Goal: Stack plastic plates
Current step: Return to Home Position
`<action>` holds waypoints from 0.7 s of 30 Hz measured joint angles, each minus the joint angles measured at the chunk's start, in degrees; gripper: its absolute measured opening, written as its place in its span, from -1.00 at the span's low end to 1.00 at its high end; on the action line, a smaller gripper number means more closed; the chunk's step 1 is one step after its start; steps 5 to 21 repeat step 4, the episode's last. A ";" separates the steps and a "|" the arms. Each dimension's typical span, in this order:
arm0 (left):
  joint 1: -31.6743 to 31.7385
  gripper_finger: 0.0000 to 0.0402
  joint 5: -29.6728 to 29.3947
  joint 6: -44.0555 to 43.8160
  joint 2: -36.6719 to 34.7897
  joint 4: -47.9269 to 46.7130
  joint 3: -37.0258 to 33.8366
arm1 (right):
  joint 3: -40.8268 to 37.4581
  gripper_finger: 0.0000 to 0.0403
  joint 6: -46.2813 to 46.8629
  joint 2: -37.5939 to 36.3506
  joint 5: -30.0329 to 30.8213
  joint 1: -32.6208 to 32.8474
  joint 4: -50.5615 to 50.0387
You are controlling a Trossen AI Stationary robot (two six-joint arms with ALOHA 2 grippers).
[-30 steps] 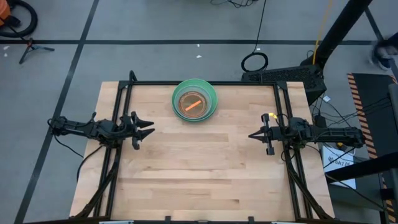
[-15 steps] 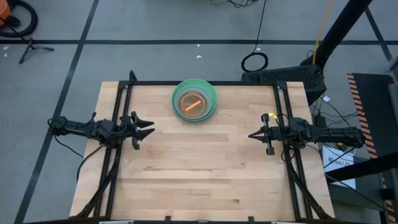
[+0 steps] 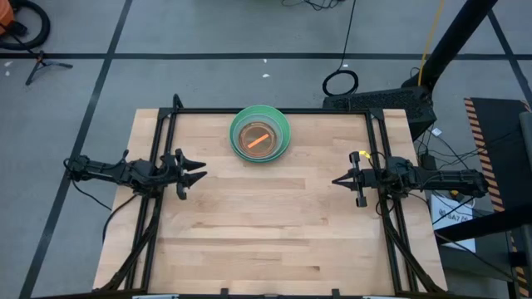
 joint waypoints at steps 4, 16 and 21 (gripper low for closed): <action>0.02 -0.14 0.00 0.02 0.02 0.02 0.00 | 0.01 -0.97 0.00 0.00 -0.01 0.00 -0.01; 0.02 -0.14 0.00 0.02 0.02 0.02 0.00 | 0.01 -0.97 0.00 0.00 -0.01 0.00 -0.01; 0.02 -0.14 0.00 0.02 0.02 0.02 0.00 | 0.01 -0.97 0.00 0.00 -0.01 0.00 -0.01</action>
